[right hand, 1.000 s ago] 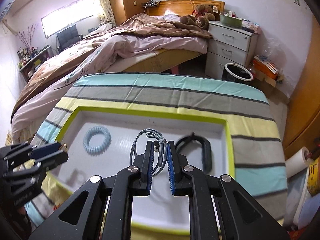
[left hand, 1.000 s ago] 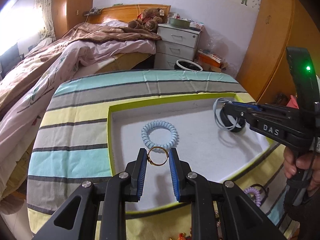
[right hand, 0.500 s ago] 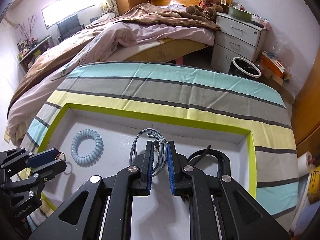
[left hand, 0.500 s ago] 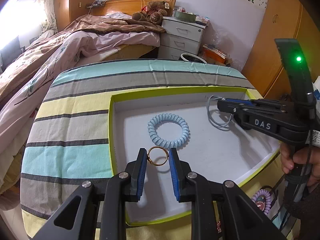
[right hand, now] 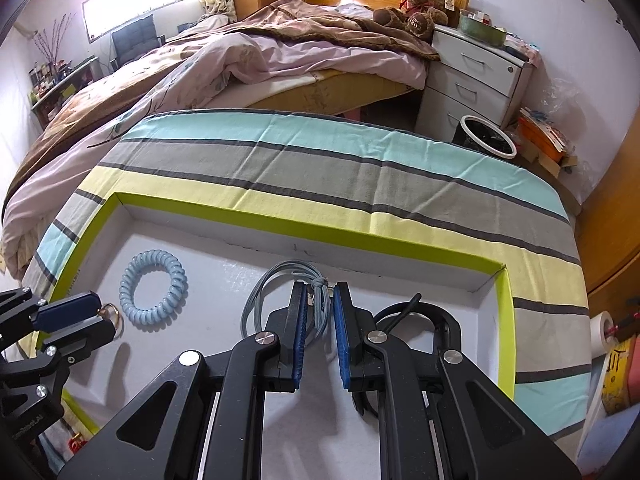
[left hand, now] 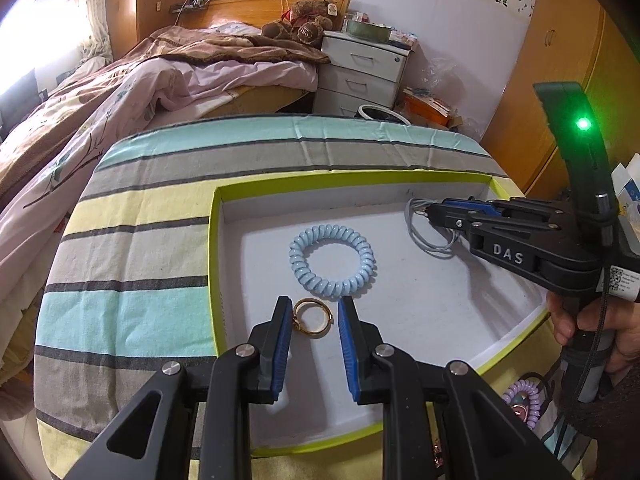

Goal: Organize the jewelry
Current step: 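Carry the grey cord and gold ring into the box, opening both grippers, then move the right gripper to the purple coil hair tie and close on it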

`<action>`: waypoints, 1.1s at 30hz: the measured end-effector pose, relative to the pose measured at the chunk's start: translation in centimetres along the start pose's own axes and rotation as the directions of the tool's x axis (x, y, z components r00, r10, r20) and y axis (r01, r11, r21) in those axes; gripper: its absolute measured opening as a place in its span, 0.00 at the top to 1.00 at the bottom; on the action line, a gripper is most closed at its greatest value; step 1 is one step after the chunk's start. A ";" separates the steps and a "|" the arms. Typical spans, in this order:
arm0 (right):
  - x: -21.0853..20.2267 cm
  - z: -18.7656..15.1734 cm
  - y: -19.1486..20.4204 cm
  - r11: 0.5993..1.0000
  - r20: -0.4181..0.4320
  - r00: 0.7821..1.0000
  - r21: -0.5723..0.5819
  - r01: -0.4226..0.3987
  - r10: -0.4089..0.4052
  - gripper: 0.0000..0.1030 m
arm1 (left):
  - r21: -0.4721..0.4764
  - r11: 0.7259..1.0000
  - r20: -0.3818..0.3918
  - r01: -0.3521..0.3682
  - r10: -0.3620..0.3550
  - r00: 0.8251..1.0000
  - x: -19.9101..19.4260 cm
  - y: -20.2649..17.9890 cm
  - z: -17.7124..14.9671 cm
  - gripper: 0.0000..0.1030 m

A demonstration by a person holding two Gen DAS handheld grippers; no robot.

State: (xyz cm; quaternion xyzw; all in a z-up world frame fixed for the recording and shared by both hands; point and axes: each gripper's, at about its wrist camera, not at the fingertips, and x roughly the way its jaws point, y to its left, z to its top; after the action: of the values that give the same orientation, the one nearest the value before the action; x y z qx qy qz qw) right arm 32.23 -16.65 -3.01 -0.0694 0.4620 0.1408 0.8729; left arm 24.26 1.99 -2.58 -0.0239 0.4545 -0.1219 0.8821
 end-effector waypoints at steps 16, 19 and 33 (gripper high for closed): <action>-1.9 -0.1 -0.2 0.999 0.049 0.998 0.033 -0.028 0.027 0.61 | -0.020 1.000 0.031 0.003 -0.002 1.000 -1.5 -0.2 -0.2 0.62; -2.9 -0.4 -0.3 0.998 0.070 0.997 0.044 -0.041 0.038 0.61 | -0.027 1.000 0.046 0.012 -0.011 0.999 -2.5 -0.1 -0.5 0.61; -10.2 -5.8 -1.0 0.992 0.163 0.984 0.089 -0.091 0.076 0.61 | -0.038 0.998 0.123 0.045 -0.040 0.992 -8.5 -0.9 -4.1 0.61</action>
State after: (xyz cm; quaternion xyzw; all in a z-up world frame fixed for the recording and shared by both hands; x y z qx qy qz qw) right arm 22.51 -20.92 2.11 0.0034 0.3997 0.1602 0.9025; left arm 16.10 3.39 1.92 -0.0590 0.4013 -0.1296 0.9048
